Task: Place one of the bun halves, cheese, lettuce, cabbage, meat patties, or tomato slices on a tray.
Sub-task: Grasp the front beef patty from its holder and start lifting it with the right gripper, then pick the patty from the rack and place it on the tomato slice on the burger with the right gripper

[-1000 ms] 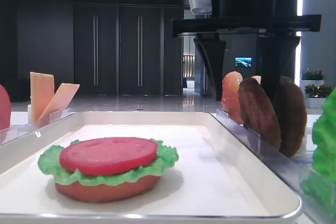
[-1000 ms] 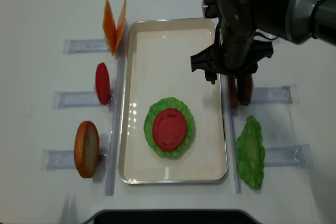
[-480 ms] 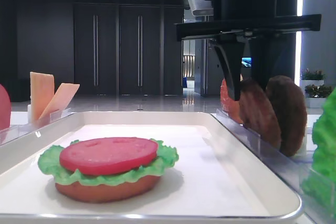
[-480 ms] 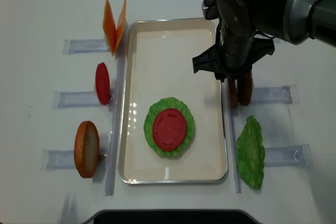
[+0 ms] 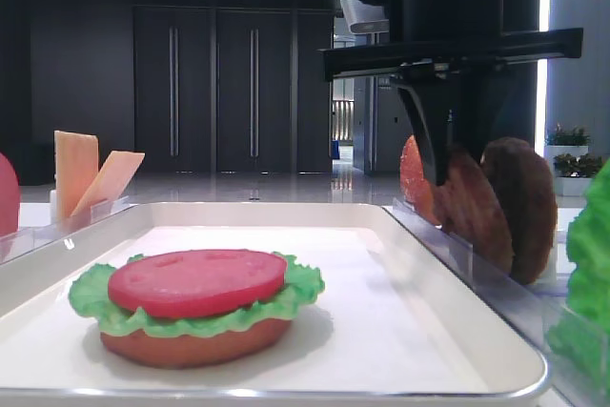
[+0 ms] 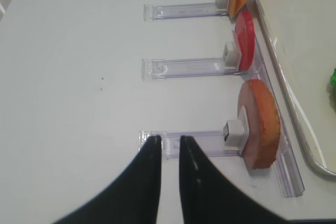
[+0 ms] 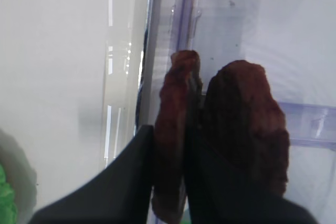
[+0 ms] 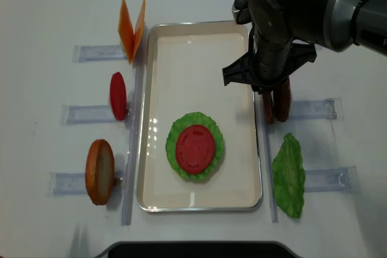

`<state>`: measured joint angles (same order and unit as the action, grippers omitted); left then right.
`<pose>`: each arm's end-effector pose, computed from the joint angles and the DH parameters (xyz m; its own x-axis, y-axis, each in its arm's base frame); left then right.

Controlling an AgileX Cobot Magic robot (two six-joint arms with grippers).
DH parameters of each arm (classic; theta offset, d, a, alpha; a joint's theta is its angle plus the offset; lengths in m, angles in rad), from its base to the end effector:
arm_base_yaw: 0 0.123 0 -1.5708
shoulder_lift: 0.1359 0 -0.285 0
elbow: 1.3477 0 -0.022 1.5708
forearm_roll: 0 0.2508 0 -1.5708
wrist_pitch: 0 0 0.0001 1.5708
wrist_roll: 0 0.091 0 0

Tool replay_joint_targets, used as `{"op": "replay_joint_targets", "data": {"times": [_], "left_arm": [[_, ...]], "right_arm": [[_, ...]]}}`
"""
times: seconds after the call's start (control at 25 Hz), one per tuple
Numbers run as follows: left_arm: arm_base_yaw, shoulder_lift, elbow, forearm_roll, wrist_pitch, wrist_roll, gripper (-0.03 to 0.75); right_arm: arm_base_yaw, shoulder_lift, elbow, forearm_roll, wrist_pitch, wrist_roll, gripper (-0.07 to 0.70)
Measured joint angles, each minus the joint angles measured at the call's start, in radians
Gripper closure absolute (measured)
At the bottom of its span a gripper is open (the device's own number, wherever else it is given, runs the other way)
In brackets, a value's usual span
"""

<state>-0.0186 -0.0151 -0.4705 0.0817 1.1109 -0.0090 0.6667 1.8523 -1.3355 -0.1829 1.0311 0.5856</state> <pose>-0.0060 0.0068 0.2653 -0.5123 0.0368 -0.8580 -0.0303 0.9977 0.0609 0.2942 0.2134 0.2098 -0.9694 -0.1704 -0.1765 -0.1582 0.9841 -0.0814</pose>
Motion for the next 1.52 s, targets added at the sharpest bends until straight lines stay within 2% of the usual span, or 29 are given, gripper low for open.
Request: {"op": "replay_joint_targets", "data": {"times": [0.52, 0.72, 0.88, 1.08, 1.32, 1.52], "left_arm": [[0.0, 0.0, 0.0, 0.001, 0.0, 0.0, 0.622], [0.0, 0.0, 0.0, 0.001, 0.0, 0.0, 0.622], [0.0, 0.0, 0.0, 0.001, 0.0, 0.0, 0.622], [0.0, 0.0, 0.0, 0.001, 0.0, 0.0, 0.622], [0.0, 0.0, 0.0, 0.001, 0.0, 0.0, 0.622], [0.0, 0.0, 0.0, 0.001, 0.0, 0.0, 0.622]], "right_arm": [[0.0, -0.11, -0.001, 0.005, 0.011, -0.004, 0.503], [0.003, -0.21, -0.001, 0.05, 0.04, -0.02, 0.505], [0.004, -0.281, -0.001, 0.203, 0.061, -0.109, 0.505], [0.006, -0.299, -0.001, 0.435, 0.042, -0.269, 0.505], [0.017, -0.299, 0.011, 0.706, -0.061, -0.496, 0.505], [0.019, -0.299, 0.127, 0.971, -0.172, -0.73, 0.505]]}}
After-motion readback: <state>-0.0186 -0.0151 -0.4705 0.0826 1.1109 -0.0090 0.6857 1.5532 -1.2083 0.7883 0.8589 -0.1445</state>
